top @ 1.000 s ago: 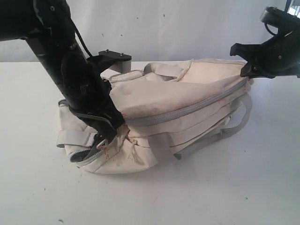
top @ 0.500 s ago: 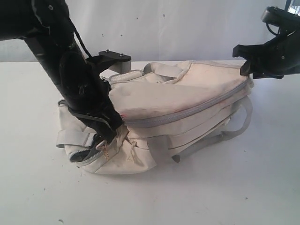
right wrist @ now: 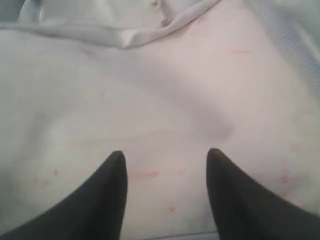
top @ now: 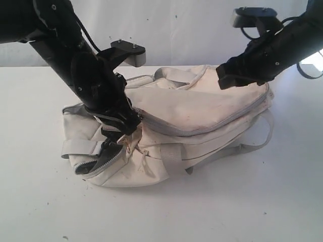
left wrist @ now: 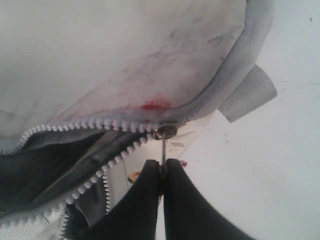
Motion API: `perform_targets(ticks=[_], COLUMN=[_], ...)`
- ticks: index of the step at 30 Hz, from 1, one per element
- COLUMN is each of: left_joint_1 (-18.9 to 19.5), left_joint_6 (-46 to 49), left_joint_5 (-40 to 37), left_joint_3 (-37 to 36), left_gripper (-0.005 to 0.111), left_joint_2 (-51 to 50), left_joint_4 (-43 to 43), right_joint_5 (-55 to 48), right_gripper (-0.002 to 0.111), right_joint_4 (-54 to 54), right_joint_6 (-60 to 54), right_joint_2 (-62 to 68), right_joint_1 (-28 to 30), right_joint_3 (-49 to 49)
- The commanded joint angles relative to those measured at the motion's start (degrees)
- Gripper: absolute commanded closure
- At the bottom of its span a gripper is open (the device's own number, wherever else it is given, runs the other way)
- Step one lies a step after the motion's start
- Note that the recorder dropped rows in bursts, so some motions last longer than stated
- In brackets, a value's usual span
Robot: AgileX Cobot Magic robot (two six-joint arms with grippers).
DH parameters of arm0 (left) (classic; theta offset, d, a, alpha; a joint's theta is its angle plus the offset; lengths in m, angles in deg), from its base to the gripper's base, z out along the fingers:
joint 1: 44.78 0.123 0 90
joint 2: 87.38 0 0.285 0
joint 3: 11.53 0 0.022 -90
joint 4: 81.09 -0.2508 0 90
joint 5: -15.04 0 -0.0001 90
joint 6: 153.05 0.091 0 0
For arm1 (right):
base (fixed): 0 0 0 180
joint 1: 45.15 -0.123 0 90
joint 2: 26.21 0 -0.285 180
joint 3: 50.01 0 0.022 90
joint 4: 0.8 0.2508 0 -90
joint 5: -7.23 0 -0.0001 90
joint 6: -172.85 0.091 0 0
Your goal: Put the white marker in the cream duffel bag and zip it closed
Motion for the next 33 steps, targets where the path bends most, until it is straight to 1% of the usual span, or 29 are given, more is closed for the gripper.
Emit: perform_targets(ticks=[1, 4, 8, 12, 14, 19, 21, 24, 27, 33], left_joint_1=[0.1, 0.1, 0.1, 0.1, 0.1, 0.1, 0.1, 0.1, 0.1, 0.1], left_joint_6=[-0.1, -2.4, -8.4, -9.3, -9.3, -8.1, -7.3, -6.7, -5.8, -5.1], left_joint_5=[-1.4, -1.9, -1.7, -1.6, -1.6, -1.6, -1.6, -1.9, -2.5, -2.6], left_joint_3=[-0.3, -0.3, -0.3, -0.3, -0.3, -0.3, -0.3, -0.3, -0.3, -0.3], left_gripper=[0.107, 0.107, 0.107, 0.107, 0.107, 0.107, 0.107, 0.107, 0.107, 0.107], left_joint_2=[1.0, 1.0, 1.0, 1.0, 1.0, 1.0, 1.0, 1.0, 1.0, 1.0], left_joint_4=[1.0, 1.0, 1.0, 1.9, 2.1, 2.6, 3.6, 6.0, 6.2, 7.7], right_joint_5=[-7.1, -11.4, -18.8, -21.3, -22.5, -22.5, -21.6, -19.6, -18.4, -17.4], right_gripper=[0.073, 0.077, 0.078, 0.077, 0.073, 0.045, 0.038, 0.037, 0.038, 0.038], right_joint_4=[1.5, 1.6, 5.5, 12.4, 15.0, 15.9, 16.0, 16.0, 15.9, 16.3], right_joint_6=[-3.0, -5.7, -19.1, -29.5, -32.6, -33.9, -34.0, -37.9, -40.4, -40.4], right_joint_2=[-0.5, -0.5, -0.5, -0.5, -0.5, -0.5, -0.5, -0.5, -0.5, -0.5], right_joint_1=[-0.8, -0.8, -0.8, -0.8, -0.8, -2.3, -4.0, -6.5, -8.3, -8.8], right_joint_3=[0.2, 0.2, 0.0, 0.0, 0.0, -0.1, -0.6, -2.1, -2.8, -2.8])
